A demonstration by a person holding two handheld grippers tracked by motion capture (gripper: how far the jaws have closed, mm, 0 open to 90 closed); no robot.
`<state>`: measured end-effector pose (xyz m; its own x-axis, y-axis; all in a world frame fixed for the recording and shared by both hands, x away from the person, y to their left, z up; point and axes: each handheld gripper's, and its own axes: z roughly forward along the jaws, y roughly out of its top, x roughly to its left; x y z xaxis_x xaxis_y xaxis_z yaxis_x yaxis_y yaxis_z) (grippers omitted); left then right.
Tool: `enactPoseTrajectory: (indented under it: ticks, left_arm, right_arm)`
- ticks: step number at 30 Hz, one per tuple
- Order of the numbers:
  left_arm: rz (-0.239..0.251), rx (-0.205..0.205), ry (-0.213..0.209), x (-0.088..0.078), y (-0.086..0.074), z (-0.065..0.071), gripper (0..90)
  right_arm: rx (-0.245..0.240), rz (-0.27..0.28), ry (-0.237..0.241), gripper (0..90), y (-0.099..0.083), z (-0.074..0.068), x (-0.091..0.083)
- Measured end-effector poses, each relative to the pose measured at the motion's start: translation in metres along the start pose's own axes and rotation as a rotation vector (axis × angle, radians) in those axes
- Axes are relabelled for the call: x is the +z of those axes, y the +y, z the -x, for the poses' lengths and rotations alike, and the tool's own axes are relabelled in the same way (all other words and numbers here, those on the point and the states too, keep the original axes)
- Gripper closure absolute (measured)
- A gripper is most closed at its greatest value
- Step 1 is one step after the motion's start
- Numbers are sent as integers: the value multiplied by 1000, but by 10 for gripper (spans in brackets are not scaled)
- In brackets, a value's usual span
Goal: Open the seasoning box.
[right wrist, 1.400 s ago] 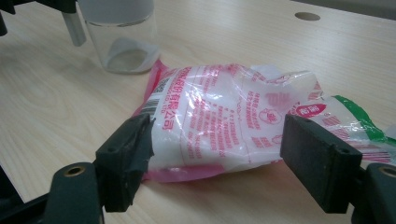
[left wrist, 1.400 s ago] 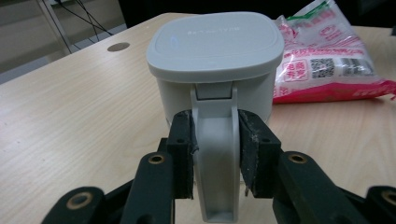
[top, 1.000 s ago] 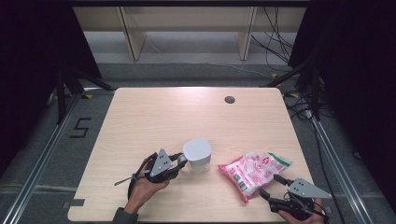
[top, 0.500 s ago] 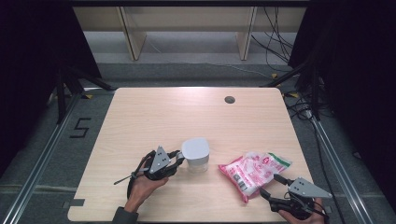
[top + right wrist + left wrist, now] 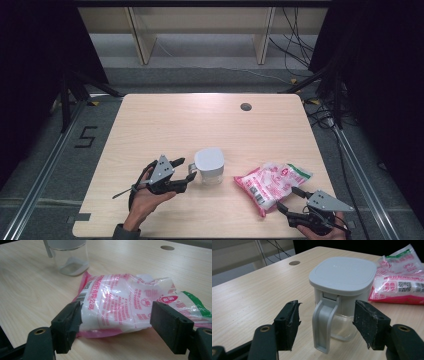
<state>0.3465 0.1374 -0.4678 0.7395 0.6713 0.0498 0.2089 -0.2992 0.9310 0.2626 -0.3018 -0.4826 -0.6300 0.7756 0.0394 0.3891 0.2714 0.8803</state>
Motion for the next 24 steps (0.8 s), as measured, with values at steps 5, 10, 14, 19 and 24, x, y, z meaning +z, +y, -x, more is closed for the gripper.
enactPoseTrajectory:
  ticks: [5,10,14,19,24]
  left_arm:
    - [-3,-55,6,-3,4,-2,359]
    - [27,-76,2,-6,8,-2,405]
    - [44,-75,14,-10,14,0,490]
    - [67,-93,21,-11,20,-1,627]
    - [77,-72,19,-8,24,1,738]
  right_arm:
    - [12,-9,-10,260,0,-1,-1]
    - [19,-15,-7,254,1,-5,1]
    - [37,-12,-18,241,2,-3,1]
    - [33,-20,-14,239,2,-2,2]
    - [1,-5,-16,238,2,2,4]
